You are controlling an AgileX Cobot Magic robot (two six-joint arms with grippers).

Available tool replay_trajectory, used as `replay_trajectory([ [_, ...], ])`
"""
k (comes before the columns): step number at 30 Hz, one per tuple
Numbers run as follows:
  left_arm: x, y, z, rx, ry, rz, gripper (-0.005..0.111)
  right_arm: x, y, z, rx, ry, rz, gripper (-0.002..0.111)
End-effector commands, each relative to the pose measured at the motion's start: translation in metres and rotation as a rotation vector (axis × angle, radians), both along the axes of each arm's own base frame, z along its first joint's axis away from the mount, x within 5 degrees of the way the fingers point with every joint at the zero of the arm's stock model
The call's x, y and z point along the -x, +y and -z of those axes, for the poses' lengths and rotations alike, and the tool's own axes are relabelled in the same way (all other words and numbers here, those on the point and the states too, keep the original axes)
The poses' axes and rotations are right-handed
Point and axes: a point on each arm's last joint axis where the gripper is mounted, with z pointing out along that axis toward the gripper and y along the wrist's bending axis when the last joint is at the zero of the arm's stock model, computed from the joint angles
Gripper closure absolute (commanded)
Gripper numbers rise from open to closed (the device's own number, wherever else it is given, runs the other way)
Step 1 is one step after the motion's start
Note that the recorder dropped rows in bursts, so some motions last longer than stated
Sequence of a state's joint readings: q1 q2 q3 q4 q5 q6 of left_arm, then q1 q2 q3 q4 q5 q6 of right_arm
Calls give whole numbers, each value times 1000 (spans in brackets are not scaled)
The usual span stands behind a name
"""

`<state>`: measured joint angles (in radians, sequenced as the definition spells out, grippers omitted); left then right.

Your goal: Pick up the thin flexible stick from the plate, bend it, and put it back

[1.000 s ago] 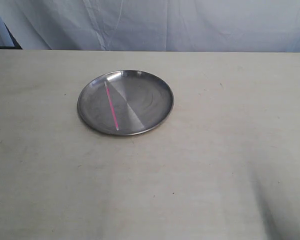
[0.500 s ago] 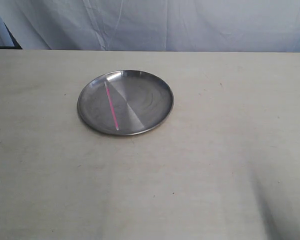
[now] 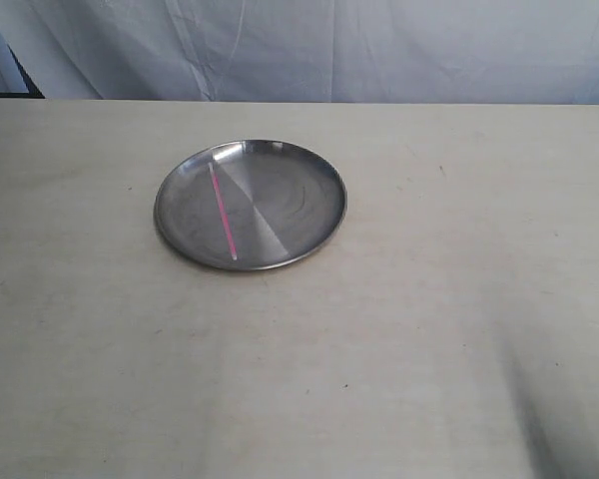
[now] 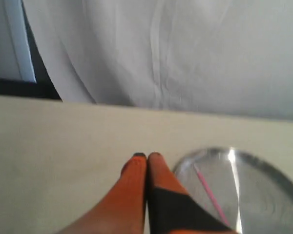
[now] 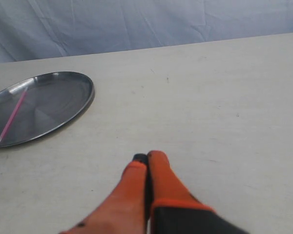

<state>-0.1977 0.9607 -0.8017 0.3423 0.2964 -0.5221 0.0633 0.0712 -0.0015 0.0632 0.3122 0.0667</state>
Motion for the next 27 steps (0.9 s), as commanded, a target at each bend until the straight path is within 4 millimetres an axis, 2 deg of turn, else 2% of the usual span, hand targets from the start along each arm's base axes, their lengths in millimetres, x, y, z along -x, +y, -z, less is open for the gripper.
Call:
replay_trajectory([
  [1, -51, -36, 29, -99, 350, 169, 107, 0, 0, 0, 1, -11, 3, 109],
  [4, -79, -55, 51, -63, 552, 251, 106, 0, 0, 0, 1, -11, 3, 109],
  [6, -93, -64, 61, -31, 628, 281, 101, 0, 0, 0, 1, -11, 3, 109],
  [9, -110, -73, 78, -28, 689, 337, 89, 0, 0, 0, 1, -11, 3, 109],
  [11, -119, -79, 88, -18, 726, 366, 76, 0, 0, 0, 1, -11, 3, 109],
  [14, -129, -87, 102, 31, 761, 397, 60, 0, 0, 0, 1, -11, 3, 109],
  [16, -137, -93, 107, 93, 753, 405, 53, 0, 0, 0, 1, -11, 3, 109],
  [23, -156, -115, 119, 396, 694, 429, 53, 0, 0, 0, 1, -11, 3, 109],
  [27, -161, -119, 131, 424, 695, 457, 53, 0, 0, 0, 1, -11, 3, 109],
])
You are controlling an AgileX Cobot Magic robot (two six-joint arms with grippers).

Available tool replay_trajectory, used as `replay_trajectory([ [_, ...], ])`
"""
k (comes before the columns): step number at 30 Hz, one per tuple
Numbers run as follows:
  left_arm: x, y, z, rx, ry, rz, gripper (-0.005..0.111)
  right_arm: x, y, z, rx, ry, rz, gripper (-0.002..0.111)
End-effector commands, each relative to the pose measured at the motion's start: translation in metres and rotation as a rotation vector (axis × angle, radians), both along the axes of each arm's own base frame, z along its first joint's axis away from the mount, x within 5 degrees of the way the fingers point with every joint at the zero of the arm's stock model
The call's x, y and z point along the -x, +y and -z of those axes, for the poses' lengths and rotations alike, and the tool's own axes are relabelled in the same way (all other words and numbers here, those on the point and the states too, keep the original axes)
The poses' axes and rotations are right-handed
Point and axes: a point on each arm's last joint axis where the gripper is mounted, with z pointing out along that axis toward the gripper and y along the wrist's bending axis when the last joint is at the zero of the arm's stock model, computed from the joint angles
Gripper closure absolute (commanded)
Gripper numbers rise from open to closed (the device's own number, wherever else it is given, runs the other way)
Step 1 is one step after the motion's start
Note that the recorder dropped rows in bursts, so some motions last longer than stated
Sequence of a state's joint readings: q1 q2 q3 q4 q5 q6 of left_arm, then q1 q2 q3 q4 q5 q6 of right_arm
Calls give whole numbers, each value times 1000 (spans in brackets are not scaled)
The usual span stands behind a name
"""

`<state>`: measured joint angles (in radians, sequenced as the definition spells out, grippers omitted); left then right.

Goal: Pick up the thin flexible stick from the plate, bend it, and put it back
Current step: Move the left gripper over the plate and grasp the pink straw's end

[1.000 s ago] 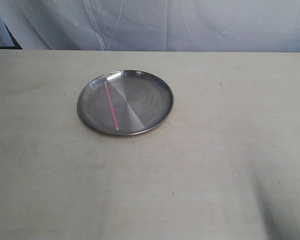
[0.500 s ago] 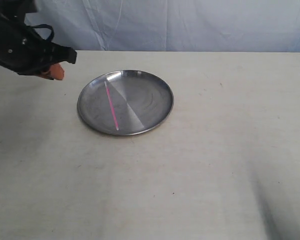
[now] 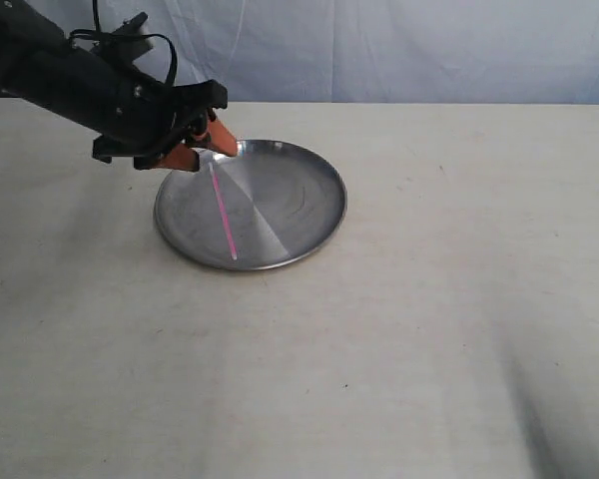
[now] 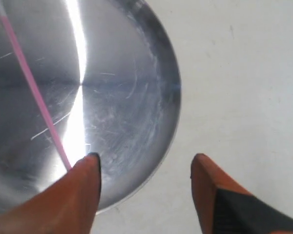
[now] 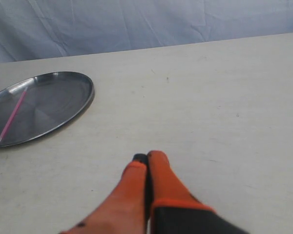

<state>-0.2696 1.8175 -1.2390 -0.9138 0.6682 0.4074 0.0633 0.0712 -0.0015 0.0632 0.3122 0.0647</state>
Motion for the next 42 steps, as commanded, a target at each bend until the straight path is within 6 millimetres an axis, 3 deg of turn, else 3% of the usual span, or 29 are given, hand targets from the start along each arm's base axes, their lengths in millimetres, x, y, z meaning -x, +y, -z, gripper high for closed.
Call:
replay_trajectory([
  [1, -8, -5, 9, 44, -4, -3, 53, 0, 0, 0, -1, -11, 4, 109],
  [6, -12, -11, 24, 37, 49, 27, 53, 0, 0, 0, -1, -11, 4, 109],
  [10, -18, -31, 35, -83, 23, 93, 53, 0, 0, 0, -1, -11, 4, 109],
  [15, -25, -40, 46, -381, 91, 65, 53, 0, 0, 0, -1, -11, 4, 109],
  [21, -30, -43, 76, -404, 204, 22, 53, 0, 0, 0, -1, -11, 4, 109],
  [33, -28, -51, 109, -449, 265, 45, 53, 0, 0, 0, -1, -11, 4, 109],
  [42, -24, -61, 115, -540, 219, 87, 53, 0, 0, 0, 1, -11, 3, 109],
])
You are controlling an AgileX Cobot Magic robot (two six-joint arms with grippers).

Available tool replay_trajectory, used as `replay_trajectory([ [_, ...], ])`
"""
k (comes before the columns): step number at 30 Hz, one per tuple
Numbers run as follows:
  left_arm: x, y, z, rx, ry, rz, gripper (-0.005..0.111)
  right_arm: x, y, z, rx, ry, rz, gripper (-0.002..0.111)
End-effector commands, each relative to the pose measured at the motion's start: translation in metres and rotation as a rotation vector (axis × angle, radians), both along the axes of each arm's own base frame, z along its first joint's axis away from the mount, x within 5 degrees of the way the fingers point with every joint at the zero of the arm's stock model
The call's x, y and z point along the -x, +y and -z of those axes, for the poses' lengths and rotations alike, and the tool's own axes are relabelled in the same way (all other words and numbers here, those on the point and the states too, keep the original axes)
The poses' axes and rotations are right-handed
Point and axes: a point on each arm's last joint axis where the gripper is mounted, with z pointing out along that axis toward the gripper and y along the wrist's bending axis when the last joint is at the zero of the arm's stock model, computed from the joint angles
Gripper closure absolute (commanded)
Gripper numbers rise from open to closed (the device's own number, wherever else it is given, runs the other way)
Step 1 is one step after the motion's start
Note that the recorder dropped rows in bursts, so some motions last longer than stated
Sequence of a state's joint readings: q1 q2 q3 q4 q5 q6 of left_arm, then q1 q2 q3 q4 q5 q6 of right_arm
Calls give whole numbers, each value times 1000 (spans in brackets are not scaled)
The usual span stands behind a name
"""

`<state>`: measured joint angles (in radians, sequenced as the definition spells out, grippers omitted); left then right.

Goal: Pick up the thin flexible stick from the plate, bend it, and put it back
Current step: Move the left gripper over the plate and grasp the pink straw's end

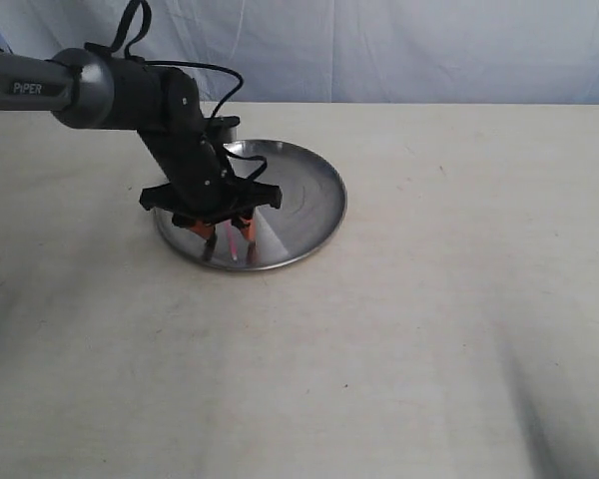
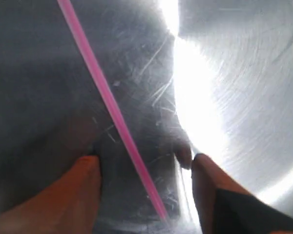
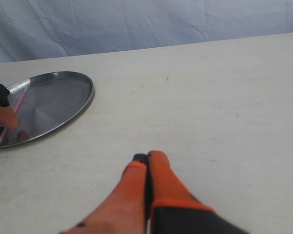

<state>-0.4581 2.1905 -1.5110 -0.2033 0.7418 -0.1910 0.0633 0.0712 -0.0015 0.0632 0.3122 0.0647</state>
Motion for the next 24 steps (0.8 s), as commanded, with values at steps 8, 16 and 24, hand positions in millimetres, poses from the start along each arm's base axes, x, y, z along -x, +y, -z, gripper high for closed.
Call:
replay_trajectory([
  [8, 7, 7, 14, -191, 40, 33, 53, 0, 0, 0, 1, -11, 3, 109],
  [16, 10, 9, 14, -209, 65, 38, 59, 0, 0, 0, 1, -11, 3, 109],
  [24, 10, 9, 14, -209, 65, 38, 91, 0, 0, 0, 0, -11, 4, 109],
])
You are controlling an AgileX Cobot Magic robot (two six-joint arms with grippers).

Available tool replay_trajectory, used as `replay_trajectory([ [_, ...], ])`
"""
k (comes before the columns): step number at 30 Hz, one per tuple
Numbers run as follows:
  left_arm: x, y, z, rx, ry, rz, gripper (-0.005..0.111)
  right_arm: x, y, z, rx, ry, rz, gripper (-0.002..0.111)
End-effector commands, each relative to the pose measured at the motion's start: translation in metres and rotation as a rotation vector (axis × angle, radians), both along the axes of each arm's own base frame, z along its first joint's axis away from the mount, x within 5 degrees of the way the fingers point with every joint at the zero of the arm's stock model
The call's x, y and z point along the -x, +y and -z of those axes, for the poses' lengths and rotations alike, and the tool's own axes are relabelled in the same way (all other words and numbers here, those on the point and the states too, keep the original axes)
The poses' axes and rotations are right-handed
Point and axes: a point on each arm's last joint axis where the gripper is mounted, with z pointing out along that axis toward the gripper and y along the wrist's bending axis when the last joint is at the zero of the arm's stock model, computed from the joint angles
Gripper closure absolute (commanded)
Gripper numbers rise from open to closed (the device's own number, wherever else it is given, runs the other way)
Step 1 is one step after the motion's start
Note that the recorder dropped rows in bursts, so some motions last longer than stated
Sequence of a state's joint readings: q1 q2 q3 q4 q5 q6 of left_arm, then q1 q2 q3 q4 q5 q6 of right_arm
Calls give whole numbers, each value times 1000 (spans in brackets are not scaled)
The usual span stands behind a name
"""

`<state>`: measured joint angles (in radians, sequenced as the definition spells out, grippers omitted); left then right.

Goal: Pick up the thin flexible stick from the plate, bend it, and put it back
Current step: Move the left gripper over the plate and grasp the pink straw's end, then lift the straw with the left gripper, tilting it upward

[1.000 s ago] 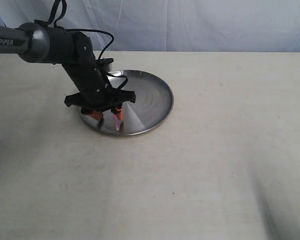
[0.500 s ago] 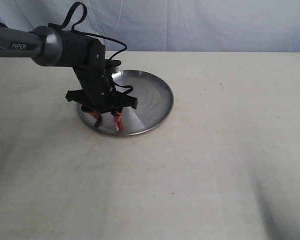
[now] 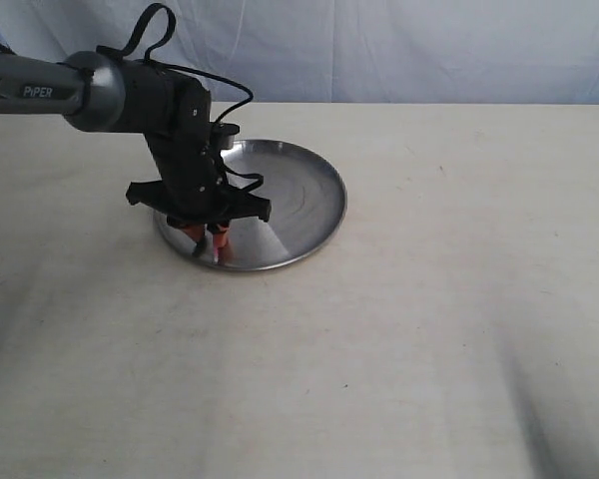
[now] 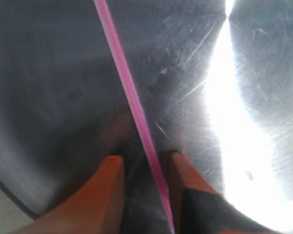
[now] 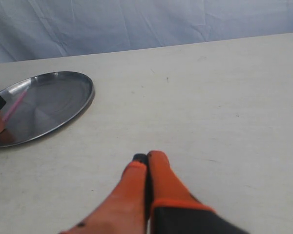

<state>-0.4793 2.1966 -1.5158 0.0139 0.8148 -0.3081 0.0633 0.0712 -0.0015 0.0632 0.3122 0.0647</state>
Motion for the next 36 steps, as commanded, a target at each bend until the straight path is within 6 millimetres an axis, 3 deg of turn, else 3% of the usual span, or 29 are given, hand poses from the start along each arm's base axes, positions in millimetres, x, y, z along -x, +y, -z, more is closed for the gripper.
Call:
replay_trajectory([
  [1, 6, 2, 10, -37, 61, -1, 96, 0, 0, 0, 0, -11, 4, 109],
  [3, 5, 2, 10, -34, 55, 1, 107, 0, 0, 0, 0, -11, 4, 109],
  [11, 4, 1, 8, -23, 34, 15, 107, 0, 0, 0, 0, -11, 4, 109],
  [15, 1, -1, -10, 4, -34, 55, 107, 0, 0, 0, 0, -11, 4, 109],
  [18, 2, -2, -36, 49, -95, 97, 107, 0, 0, 0, 0, -11, 4, 109],
  [22, 13, -19, -63, 162, -131, 211, 107, 0, -1, 0, 21, -12, 2, 109],
  [25, 25, -39, -74, 262, -139, 312, 107, 0, -4, -1, 140, -24, 3, 109],
  [32, 48, -47, -85, 423, -106, 419, 107, -1, -4, -3, 165, -45, 3, 109],
  [34, 56, -46, -91, 469, -116, 443, 107, -3, -3, -12, 98, -147, 7, 109],
  [36, 65, -44, -98, 506, -132, 479, 107, -4, -1, -24, -91, -269, 31, 109],
])
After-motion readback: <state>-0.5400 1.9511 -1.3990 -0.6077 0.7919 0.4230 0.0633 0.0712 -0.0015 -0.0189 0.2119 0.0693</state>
